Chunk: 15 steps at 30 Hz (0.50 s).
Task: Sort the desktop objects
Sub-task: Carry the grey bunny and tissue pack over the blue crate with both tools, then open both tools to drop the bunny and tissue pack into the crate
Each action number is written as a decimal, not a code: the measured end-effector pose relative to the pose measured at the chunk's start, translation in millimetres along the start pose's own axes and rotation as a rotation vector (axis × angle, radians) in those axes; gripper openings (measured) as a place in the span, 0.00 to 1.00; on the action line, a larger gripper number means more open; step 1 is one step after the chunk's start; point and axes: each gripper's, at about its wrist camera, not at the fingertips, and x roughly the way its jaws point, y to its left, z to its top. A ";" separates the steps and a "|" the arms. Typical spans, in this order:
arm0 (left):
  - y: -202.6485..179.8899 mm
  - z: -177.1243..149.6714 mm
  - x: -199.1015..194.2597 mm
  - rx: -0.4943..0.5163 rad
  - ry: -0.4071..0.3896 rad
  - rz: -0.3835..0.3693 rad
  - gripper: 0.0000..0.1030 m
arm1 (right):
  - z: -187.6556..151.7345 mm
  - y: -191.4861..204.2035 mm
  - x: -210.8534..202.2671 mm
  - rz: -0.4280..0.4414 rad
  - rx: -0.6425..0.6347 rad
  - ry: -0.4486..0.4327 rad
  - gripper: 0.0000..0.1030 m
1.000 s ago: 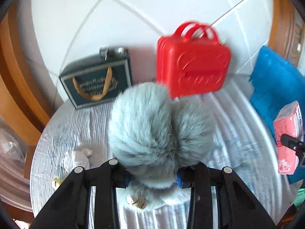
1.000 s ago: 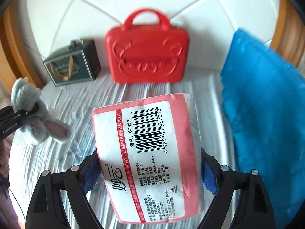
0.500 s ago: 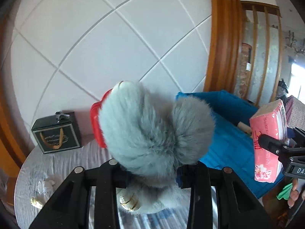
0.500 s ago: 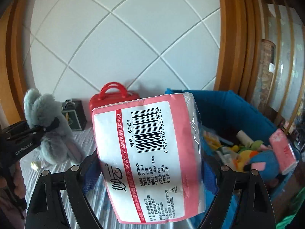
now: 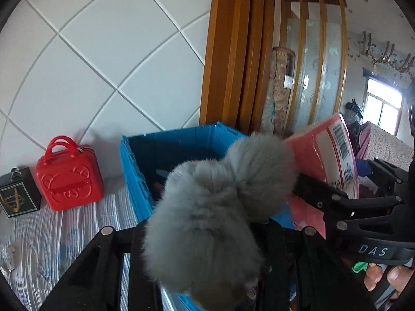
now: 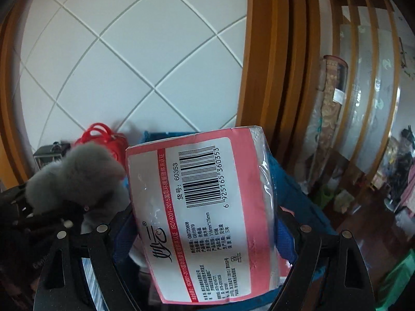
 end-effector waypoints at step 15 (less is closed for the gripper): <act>-31.2 -29.7 33.4 0.015 0.103 0.149 0.81 | -32.6 -28.5 46.7 0.088 -0.075 0.096 0.92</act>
